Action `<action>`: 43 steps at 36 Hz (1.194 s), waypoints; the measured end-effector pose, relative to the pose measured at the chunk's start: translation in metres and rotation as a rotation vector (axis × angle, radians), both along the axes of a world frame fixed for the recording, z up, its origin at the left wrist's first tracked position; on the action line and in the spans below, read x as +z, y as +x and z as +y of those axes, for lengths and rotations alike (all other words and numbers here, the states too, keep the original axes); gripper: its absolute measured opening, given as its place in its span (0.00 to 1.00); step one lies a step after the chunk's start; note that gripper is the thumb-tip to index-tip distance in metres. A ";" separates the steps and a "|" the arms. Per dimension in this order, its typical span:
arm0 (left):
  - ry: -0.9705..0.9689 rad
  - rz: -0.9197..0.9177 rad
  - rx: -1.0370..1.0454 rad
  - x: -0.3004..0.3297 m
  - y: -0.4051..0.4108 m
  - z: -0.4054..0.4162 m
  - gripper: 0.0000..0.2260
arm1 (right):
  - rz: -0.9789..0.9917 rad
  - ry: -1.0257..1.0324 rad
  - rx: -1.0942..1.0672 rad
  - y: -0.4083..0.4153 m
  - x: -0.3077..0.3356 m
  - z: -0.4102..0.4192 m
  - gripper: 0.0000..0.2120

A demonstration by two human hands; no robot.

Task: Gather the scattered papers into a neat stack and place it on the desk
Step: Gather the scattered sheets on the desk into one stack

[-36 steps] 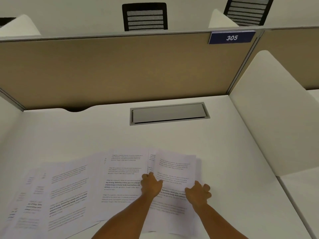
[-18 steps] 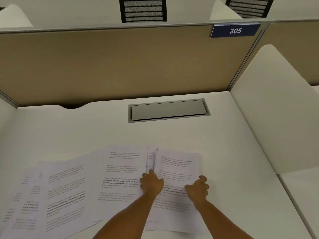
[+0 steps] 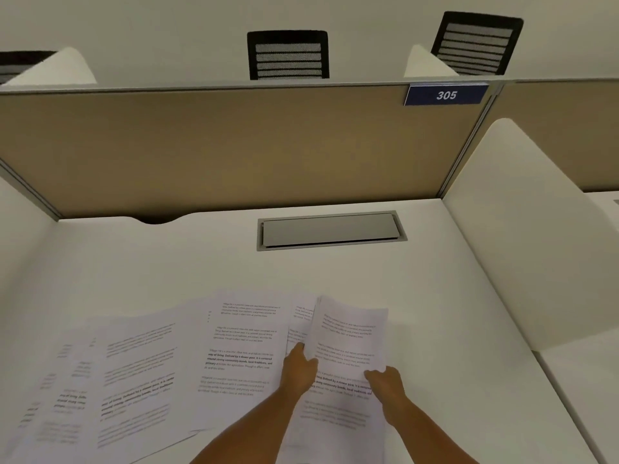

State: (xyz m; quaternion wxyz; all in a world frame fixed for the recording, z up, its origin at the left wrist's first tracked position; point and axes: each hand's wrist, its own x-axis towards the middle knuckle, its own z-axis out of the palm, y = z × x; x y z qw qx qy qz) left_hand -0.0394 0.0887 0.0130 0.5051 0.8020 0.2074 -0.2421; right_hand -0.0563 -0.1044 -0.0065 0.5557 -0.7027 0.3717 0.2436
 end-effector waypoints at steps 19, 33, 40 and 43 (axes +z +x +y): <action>-0.001 -0.132 0.095 0.027 -0.019 0.059 0.18 | -0.175 0.180 0.145 -0.006 0.052 0.053 0.12; 0.017 -0.209 0.304 0.036 -0.021 0.125 0.19 | -0.184 0.230 0.271 0.024 0.060 0.129 0.12; 0.039 -0.179 0.349 0.031 -0.019 0.154 0.18 | -0.161 0.246 0.323 0.031 0.053 0.167 0.13; 0.055 -0.162 0.354 0.028 -0.018 0.165 0.17 | -0.133 0.217 0.338 0.034 0.043 0.180 0.13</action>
